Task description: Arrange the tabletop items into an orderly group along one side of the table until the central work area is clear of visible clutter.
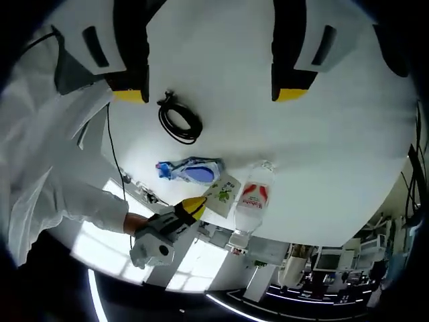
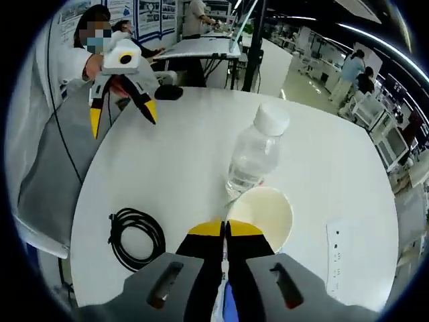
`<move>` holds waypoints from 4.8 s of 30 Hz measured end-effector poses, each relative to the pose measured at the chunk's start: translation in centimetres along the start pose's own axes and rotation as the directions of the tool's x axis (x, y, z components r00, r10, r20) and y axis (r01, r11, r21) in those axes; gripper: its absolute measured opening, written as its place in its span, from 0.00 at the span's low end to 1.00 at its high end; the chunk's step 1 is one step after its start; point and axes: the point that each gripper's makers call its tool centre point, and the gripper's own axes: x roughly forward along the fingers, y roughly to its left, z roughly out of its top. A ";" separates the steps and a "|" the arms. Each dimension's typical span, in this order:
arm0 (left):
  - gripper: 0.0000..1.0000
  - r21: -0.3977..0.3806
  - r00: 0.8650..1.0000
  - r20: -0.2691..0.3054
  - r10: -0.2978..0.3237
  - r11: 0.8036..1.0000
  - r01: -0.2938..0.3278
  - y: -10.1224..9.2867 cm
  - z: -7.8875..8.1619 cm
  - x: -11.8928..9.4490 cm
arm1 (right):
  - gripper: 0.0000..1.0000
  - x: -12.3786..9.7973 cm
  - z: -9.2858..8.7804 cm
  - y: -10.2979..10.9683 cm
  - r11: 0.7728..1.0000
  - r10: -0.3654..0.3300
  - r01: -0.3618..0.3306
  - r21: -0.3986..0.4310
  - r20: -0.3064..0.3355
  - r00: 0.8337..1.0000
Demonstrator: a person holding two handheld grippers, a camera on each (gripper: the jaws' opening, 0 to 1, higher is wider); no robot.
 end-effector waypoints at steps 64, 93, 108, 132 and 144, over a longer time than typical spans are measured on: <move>0.75 -0.012 1.000 -0.004 0.023 1.000 -0.023 0.3 -0.5 -0.5 | 0.34 1.3 0.7 0.3 0.994 -0.101 0.099 0.037 0.053 0.993; 0.79 0.018 0.997 0.048 0.057 0.998 -0.058 -0.4 1.3 -2.6 | 0.55 -3.8 2.1 0.8 0.866 -0.343 0.195 0.460 0.264 0.901; 0.79 0.064 0.998 0.049 0.046 0.997 -0.049 -1.8 2.4 -2.4 | 0.57 -8.3 -0.1 1.8 0.738 -0.508 0.249 0.627 0.274 0.817; 0.79 0.176 0.999 0.018 -0.029 0.984 0.026 -6.5 5.2 1.6 | 0.56 -12.7 -6.3 6.9 0.612 -0.595 0.269 0.744 0.208 0.777; 0.77 0.188 0.998 -0.023 -0.058 0.980 0.061 -8.6 4.6 4.8 | 0.54 -12.4 -9.0 9.7 0.572 -0.582 0.238 0.785 0.185 0.792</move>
